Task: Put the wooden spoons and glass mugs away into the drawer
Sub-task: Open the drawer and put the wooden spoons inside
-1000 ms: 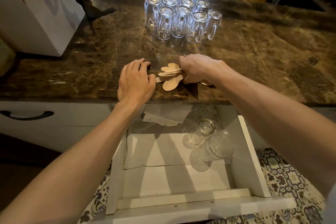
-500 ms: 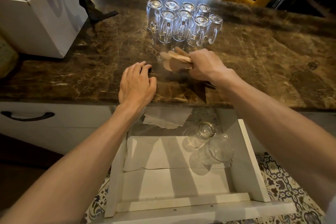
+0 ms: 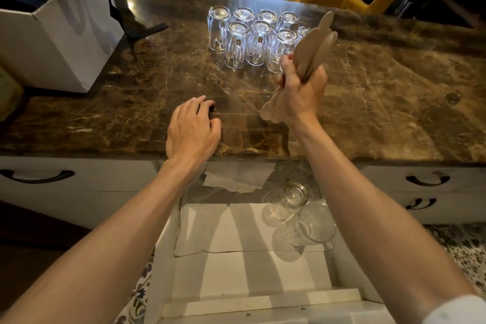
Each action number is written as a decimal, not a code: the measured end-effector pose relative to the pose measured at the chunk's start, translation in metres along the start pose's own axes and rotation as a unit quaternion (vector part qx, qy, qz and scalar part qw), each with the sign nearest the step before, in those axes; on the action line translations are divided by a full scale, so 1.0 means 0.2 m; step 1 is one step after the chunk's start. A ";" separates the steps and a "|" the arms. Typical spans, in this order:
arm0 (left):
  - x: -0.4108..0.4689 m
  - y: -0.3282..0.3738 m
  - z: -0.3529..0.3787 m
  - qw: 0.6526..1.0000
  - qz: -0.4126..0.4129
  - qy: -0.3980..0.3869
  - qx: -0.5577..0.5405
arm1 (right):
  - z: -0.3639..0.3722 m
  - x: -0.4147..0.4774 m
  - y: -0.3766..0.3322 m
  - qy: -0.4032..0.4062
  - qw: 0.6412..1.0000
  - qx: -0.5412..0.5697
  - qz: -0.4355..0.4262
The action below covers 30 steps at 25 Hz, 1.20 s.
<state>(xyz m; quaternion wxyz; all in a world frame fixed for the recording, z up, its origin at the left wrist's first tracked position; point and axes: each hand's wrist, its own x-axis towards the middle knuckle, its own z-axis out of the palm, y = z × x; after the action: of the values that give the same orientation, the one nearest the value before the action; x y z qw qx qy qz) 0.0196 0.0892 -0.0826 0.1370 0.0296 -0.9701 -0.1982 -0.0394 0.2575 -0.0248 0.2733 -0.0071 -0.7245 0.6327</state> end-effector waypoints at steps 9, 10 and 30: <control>0.01 0.00 0.00 1.000 -0.005 0.010 -0.003 | 0.03 -0.10 0.10 -0.027 0.999 -0.030 0.014; 0.01 0.00 0.00 1.000 -0.006 0.011 -0.003 | 0.03 -0.10 0.10 -0.029 0.999 -0.027 0.019; 0.01 0.00 0.01 1.000 -0.004 0.005 0.000 | 0.07 -0.06 0.09 -0.024 1.000 -0.002 0.012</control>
<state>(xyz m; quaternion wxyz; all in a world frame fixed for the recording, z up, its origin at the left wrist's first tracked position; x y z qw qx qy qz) 0.0181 0.0893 -0.0835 0.1408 0.0349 -0.9693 -0.1985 -0.0401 0.2446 -0.0477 0.2484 -0.0008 -0.7319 0.6346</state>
